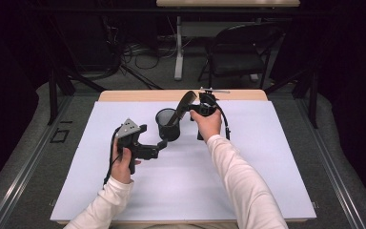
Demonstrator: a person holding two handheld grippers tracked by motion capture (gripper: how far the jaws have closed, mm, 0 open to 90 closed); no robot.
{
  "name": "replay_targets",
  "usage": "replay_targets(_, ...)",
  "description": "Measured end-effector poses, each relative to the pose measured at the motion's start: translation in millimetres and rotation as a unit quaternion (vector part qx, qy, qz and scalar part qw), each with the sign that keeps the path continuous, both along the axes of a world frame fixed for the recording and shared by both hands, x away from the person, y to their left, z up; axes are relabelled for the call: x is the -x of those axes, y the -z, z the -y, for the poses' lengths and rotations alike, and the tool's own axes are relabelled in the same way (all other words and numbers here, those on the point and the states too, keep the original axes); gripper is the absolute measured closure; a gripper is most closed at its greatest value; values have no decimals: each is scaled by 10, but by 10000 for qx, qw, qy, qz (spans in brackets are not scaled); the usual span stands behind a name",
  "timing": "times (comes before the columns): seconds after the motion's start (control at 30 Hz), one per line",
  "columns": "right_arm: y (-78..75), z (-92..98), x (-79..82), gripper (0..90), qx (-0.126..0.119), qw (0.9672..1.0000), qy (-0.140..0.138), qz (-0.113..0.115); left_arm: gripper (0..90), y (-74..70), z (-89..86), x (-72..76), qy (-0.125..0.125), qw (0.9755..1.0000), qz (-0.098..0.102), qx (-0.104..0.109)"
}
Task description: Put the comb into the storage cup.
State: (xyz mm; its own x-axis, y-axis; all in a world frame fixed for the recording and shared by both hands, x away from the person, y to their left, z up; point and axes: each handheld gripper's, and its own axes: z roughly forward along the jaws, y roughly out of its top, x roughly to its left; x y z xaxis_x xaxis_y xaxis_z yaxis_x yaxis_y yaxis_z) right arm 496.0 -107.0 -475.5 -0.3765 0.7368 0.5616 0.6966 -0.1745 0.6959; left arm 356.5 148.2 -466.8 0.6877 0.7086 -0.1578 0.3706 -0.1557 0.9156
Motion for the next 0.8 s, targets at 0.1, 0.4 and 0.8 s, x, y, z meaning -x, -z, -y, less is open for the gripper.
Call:
replay_targets(0.1,0,1,1,805,-28,10000,-6,-10,4,0,2,2,2,10000,0,-2)
replay_targets(0.4,-4,-2,7,633,38,10000,71,-6,4,-1,1,2,4,10000,4,-2)
replay_targets(0.8,56,18,-18,424,101,9999,35,-80,4,4,12,3,12,10000,11,-46)
